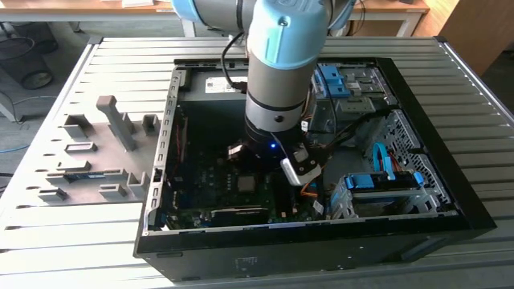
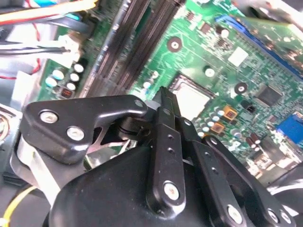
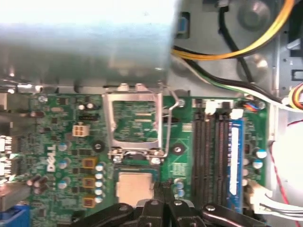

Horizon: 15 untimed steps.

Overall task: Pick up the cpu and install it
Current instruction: 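Place the cpu into insertion slot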

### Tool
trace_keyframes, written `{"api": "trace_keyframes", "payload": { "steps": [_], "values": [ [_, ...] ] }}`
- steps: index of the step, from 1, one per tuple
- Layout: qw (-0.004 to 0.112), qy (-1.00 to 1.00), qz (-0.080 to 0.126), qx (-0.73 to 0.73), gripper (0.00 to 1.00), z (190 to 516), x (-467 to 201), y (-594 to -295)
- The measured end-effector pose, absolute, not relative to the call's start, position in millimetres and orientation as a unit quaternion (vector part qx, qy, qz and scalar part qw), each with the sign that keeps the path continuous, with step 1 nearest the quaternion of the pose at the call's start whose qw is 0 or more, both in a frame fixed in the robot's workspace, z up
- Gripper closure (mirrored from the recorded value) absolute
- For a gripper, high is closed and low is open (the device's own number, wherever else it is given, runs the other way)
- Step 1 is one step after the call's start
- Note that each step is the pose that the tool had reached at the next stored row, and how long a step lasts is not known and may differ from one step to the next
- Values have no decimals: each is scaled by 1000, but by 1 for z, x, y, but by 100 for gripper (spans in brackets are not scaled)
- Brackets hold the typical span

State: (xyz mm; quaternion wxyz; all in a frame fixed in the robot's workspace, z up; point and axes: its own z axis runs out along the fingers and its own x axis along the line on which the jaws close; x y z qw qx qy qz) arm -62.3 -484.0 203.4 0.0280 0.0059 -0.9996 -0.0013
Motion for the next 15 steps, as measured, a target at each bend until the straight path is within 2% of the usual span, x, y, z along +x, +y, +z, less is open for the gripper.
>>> {"api": "trace_keyframes", "payload": {
  "steps": [7,15],
  "values": [
    [31,-999,-1,6,90,207,-49,-484],
    [31,-999,-8,6,90,228,-46,-483]
  ]
}}
